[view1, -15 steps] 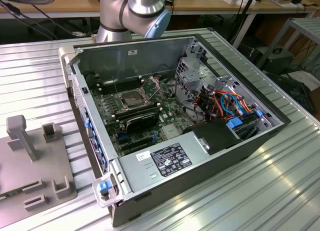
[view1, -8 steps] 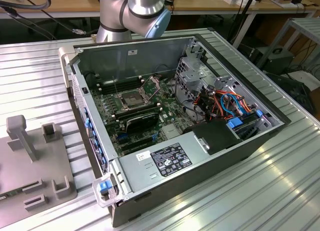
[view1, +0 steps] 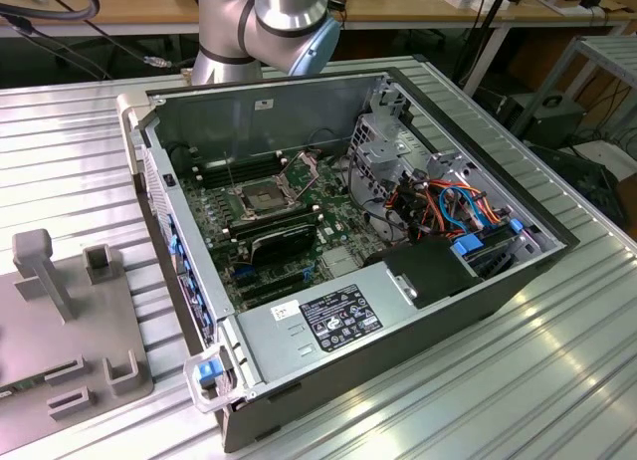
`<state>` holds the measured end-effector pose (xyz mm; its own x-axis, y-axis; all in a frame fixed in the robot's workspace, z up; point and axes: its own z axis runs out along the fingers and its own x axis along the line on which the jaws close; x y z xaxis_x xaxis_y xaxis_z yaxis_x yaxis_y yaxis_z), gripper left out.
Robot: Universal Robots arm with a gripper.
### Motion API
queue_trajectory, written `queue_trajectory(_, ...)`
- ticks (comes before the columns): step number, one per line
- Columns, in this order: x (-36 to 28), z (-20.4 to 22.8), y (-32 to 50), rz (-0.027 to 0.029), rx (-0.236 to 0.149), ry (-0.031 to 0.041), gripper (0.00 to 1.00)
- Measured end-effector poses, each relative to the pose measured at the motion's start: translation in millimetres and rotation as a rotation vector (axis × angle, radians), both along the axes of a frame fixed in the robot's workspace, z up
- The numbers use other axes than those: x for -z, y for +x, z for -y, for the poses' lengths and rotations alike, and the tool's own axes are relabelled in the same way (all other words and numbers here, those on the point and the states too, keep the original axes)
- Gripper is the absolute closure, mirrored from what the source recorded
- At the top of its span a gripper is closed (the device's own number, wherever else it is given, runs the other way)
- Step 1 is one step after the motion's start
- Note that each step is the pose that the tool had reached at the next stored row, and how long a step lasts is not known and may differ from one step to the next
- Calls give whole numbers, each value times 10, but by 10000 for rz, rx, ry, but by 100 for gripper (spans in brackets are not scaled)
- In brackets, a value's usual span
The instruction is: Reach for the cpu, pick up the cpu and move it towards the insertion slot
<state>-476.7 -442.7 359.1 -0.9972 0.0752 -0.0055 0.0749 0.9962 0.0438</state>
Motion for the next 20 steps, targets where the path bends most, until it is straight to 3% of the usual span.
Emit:
queue_trajectory(5, 0, 3, -2, 0, -1, 0, 89)
queue_trajectory(9, -1, 6, -4, -1, 0, -1, 64)
queue_trajectory(10, 0, 7, -4, 0, -1, 0, 64)
queue_trajectory(13, 0, 8, -5, 0, -1, 0, 46)
queue_trajectory(15, 26, 2, -4, -15, -141, 0, 34)
queue_trajectory(20, 90, -23, -4, -64, -542, -2, 34)
